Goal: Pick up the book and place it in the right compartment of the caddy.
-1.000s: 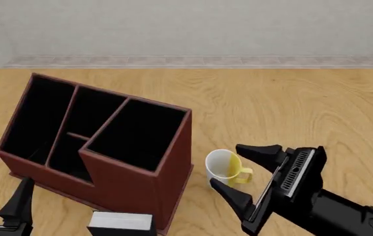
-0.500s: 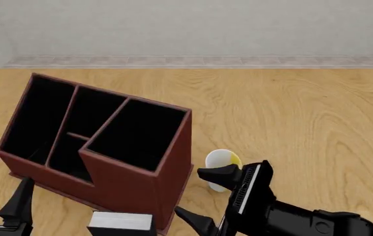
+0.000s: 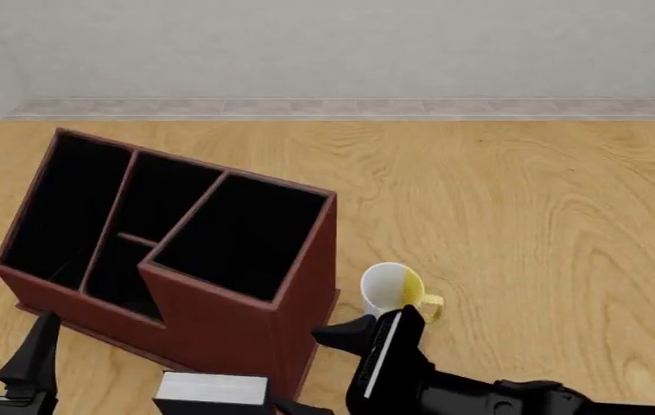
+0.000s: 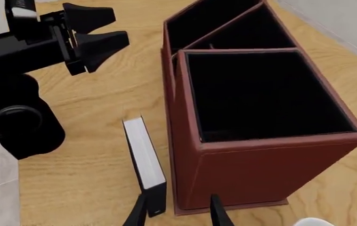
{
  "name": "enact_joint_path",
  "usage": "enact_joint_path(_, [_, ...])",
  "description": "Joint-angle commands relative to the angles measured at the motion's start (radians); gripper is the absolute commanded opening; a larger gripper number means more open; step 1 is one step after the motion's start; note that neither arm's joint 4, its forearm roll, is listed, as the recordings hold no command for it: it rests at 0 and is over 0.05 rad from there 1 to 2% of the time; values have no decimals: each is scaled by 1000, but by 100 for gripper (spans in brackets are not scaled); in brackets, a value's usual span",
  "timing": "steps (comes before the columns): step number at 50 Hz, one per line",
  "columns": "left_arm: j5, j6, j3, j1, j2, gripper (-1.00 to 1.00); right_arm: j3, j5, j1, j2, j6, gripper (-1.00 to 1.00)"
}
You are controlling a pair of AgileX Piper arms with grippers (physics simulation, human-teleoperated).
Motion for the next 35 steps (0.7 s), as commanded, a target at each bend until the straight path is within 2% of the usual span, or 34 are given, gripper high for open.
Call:
enact_joint_path(1, [0,0,0,0,0,100,-3,-43,24,72,19,100])
enact_joint_path(16, [0,0,0,0,0,100,-23,-71,86,146,42,100])
enact_joint_path(35, [0,0,0,0,0,100,-54,-80,110,192,47,100])
